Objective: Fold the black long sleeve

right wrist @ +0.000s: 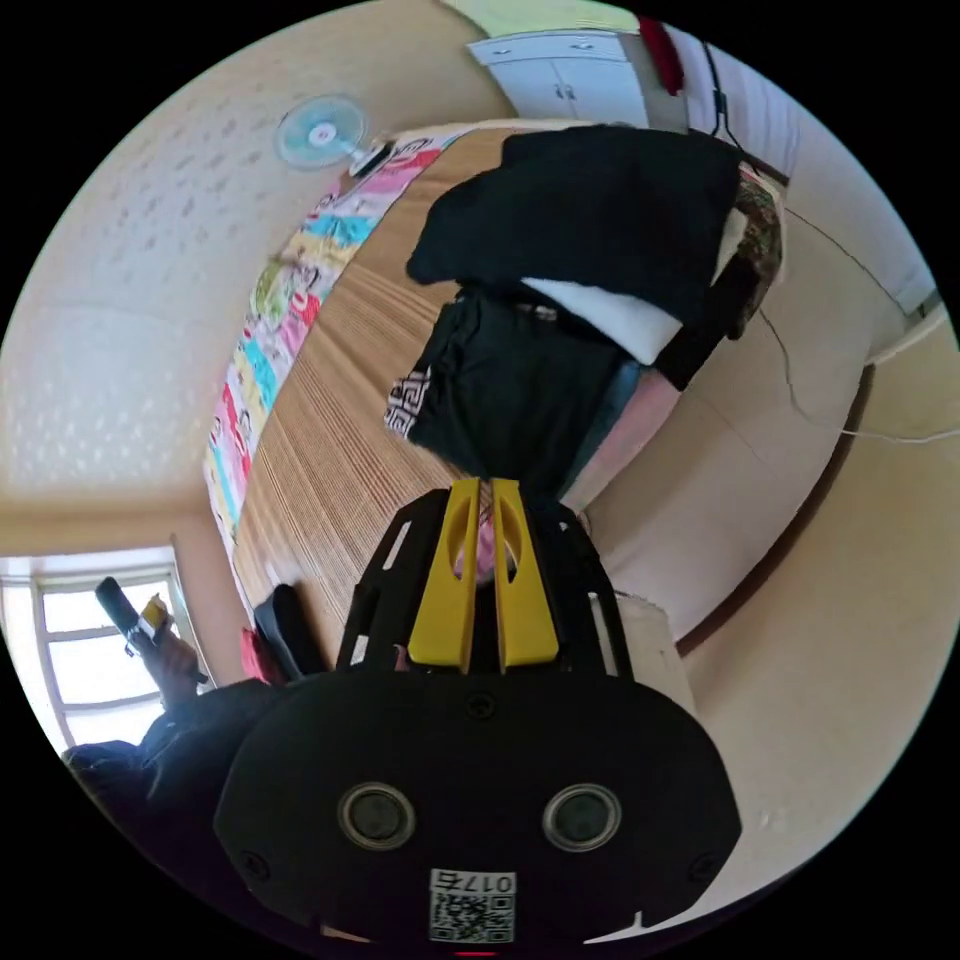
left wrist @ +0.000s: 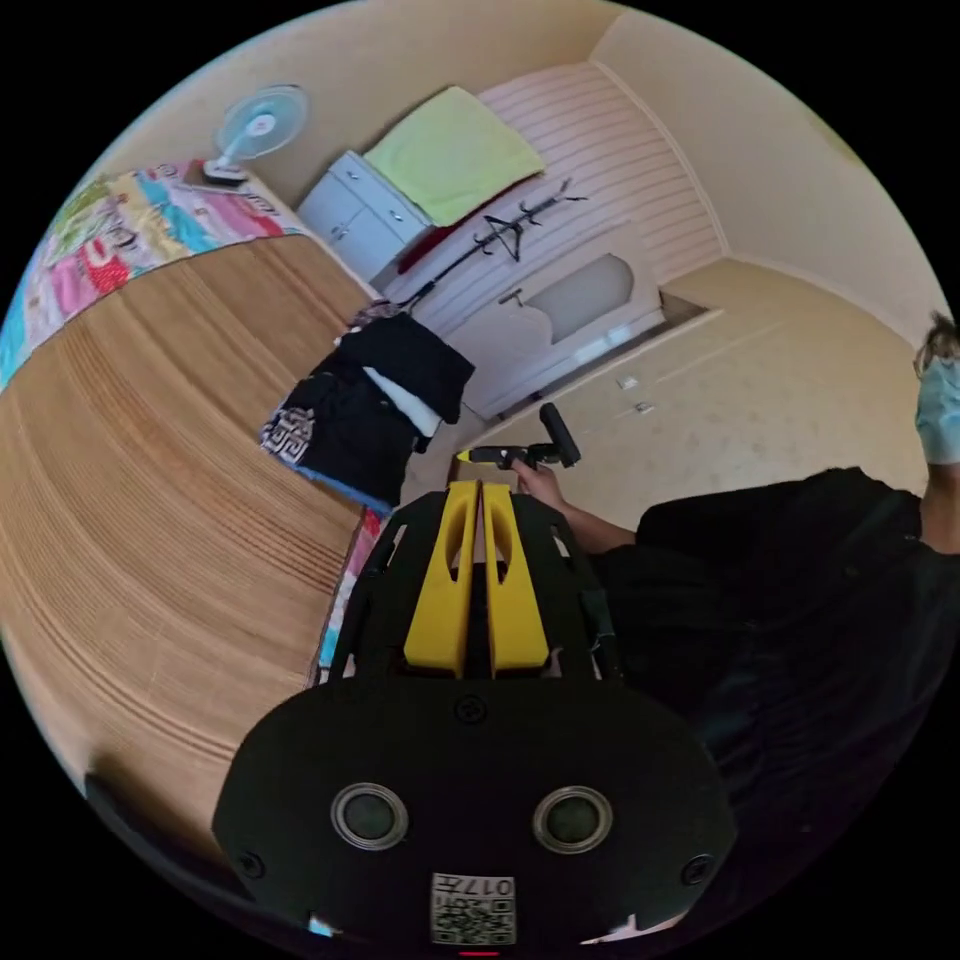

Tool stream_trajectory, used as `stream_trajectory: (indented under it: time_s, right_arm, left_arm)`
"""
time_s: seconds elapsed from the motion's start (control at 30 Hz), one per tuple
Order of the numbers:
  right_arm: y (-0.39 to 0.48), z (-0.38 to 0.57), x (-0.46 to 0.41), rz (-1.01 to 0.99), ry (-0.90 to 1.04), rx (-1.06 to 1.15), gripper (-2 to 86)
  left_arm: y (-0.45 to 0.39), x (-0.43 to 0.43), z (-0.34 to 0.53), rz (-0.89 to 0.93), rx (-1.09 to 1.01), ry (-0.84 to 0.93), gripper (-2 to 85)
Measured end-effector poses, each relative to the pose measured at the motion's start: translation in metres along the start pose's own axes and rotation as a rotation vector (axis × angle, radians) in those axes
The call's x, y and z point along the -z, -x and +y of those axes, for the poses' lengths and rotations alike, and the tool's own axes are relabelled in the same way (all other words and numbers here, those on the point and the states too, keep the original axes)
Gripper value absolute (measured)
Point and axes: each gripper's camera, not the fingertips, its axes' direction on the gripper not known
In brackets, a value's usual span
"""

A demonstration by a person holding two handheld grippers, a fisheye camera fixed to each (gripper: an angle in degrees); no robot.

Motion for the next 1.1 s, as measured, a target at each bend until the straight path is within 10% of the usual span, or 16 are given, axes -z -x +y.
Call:
stream_trajectory:
  time_s: [0.3, 0.77, 1.1]
  right_arm:
    - [-0.054, -0.07, 0.091, -0.073, -0.184, 0.001, 6.1]
    - [0.108, -0.172, -0.009, 0.127, 0.115, 0.297, 14.1]
    - [0.14, -0.108, 0.032, 0.373, -0.013, 0.377, 3.9]
  left_arm:
    - [0.014, -0.059, -0.052, -0.098, -0.058, -0.073, -1.0]
    - [0.081, -0.043, 0.051, -0.344, 0.295, -0.34, -1.0]
    - [0.169, -0.037, 0.093, -0.285, 0.477, -0.557, -1.0]
